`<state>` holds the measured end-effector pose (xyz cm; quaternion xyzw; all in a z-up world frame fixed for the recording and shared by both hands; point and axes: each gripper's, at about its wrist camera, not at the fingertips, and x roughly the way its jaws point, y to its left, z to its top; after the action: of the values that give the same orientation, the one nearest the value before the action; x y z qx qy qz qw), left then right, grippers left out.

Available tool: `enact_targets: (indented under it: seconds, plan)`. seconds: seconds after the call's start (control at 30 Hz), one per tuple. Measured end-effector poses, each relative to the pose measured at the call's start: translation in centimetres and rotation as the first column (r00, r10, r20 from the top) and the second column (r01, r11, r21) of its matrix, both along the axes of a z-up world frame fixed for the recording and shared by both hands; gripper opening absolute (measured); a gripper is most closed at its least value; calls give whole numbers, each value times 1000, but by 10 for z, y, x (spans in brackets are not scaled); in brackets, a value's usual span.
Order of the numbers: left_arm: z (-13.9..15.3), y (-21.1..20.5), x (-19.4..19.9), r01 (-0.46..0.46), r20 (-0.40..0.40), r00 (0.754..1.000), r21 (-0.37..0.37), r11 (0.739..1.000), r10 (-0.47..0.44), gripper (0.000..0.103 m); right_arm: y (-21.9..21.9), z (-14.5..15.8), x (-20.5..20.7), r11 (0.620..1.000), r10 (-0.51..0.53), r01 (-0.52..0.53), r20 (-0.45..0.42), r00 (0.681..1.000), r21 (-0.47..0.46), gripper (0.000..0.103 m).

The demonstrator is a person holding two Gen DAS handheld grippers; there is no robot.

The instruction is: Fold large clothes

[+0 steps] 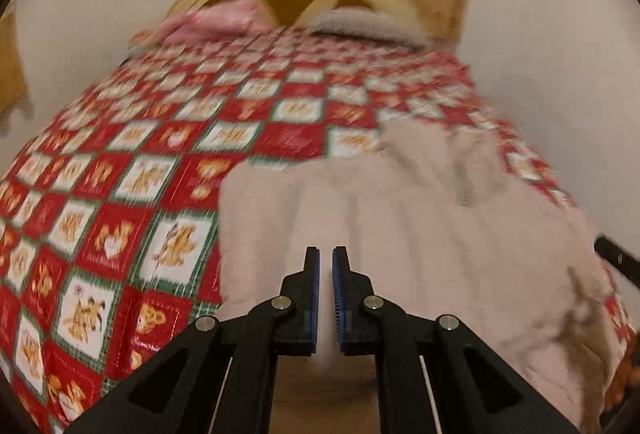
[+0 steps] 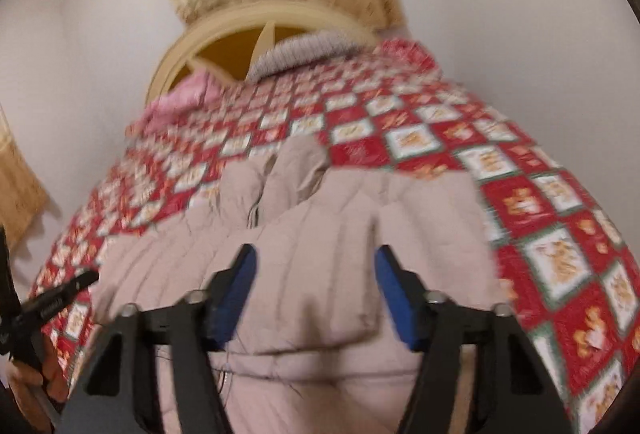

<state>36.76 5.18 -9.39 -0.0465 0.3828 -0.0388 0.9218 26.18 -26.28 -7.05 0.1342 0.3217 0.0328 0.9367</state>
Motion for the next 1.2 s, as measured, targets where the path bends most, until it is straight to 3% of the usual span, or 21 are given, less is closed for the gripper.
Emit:
enact_targets:
  seconds: [0.1, 0.17, 0.23, 0.4, 0.5, 0.53, 0.57, 0.63, 0.77, 0.9, 0.97, 1.07, 1.2]
  plan:
    - [-37, 12, 7, -34, -106, 994, -33, 999, 30, 6, 8, -37, 20, 999, 21, -17, -125, 992, 28, 54]
    - [-52, 16, 1, -23, -103, 995, -60, 998, 17, 6, 6, -67, 19, 999, 23, -15, -186, 982, 46, 53]
    - [-54, 15, -4, -19, -91, 996, -43, 999, 15, 6, 6, -77, 12, 999, 34, -27, -182, 983, 38, 53]
    - [-32, 5, -15, 29, -115, 993, 67, 997, -22, 6, 13, -70, 8, 996, 49, -67, -269, 962, -57, 53]
    - [-2, 12, -11, 42, -82, 996, -24, 999, -44, 6, 13, -46, 11, 993, 67, -92, -305, 950, -70, 59]
    - [7, 13, -5, 34, -65, 997, -45, 998, -36, 6, 11, -32, 13, 994, 81, -99, -272, 959, -54, 61]
    - [19, 14, 4, 19, -43, 999, -67, 998, -22, 6, 11, -16, 17, 994, 89, -102, -233, 969, -46, 71]
    - [31, 14, 28, -10, -24, 1000, -90, 996, 8, 6, 16, 19, 36, 994, 85, -95, -163, 983, -59, 89]
    - [15, 8, 84, -84, -49, 996, -133, 988, 78, 6, 22, 49, 106, 999, 46, -47, -181, 983, -2, 93]
    - [-28, 8, 101, -188, -93, 981, -206, 960, 172, 6, 22, 37, 174, 997, -42, 56, -243, 969, 49, 88]
    - [-58, 5, 101, -202, -118, 976, -197, 959, 182, 6, 26, 27, 197, 996, -73, 86, -282, 957, 34, 88]
    - [-62, 3, 100, -172, -96, 983, -178, 969, 156, 6, 34, 9, 231, 993, -108, 120, -328, 939, 15, 88]
    - [-60, 4, 101, -162, -79, 986, -184, 969, 150, 6, 45, -21, 266, 980, -198, 178, -401, 895, -86, 88]
